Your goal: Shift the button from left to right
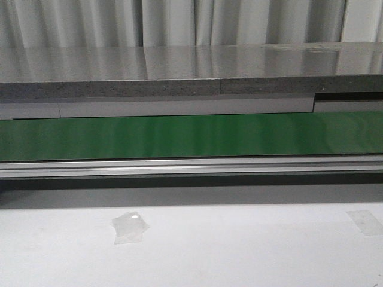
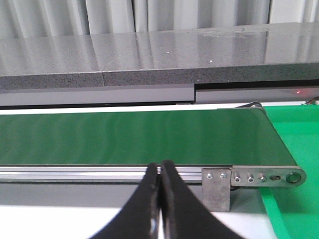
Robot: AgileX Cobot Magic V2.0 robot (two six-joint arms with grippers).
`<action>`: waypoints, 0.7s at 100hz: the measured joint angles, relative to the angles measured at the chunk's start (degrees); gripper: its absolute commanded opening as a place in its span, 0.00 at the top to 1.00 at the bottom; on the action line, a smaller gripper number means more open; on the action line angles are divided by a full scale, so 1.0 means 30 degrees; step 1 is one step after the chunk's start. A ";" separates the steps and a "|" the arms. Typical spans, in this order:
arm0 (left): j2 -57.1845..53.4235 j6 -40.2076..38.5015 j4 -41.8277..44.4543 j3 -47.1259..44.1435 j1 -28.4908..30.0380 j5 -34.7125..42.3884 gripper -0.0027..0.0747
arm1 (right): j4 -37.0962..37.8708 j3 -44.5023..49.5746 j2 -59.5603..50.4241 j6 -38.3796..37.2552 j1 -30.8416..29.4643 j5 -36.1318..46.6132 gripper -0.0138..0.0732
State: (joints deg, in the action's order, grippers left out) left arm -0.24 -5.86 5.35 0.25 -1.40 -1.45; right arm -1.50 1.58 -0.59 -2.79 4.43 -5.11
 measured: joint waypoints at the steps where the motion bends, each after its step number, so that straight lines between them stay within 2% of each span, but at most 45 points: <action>1: 0.0000 0.0000 -0.0036 0.0002 0.0000 -0.0103 0.99 | 0.0000 0.0000 0.0000 0.0000 0.0000 0.0000 0.92; 13: 0.0000 0.0000 -0.0077 0.1221 0.0000 -0.2045 0.99 | 0.0000 0.0000 0.0000 0.0000 0.0000 0.0000 0.92; 29: 0.1107 0.0000 -0.0077 0.5244 0.0000 -0.5678 0.99 | 0.0000 0.0000 0.0000 0.0000 0.0000 0.0000 0.92; 70: 1.0559 0.0000 -0.0039 1.6875 0.0000 -1.6438 0.99 | 0.0000 0.0000 0.0000 0.0000 0.0000 0.0000 0.92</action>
State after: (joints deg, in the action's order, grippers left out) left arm 31.44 -5.86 5.24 50.88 -1.40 -50.76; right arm -1.50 1.58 -0.59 -2.79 4.43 -5.11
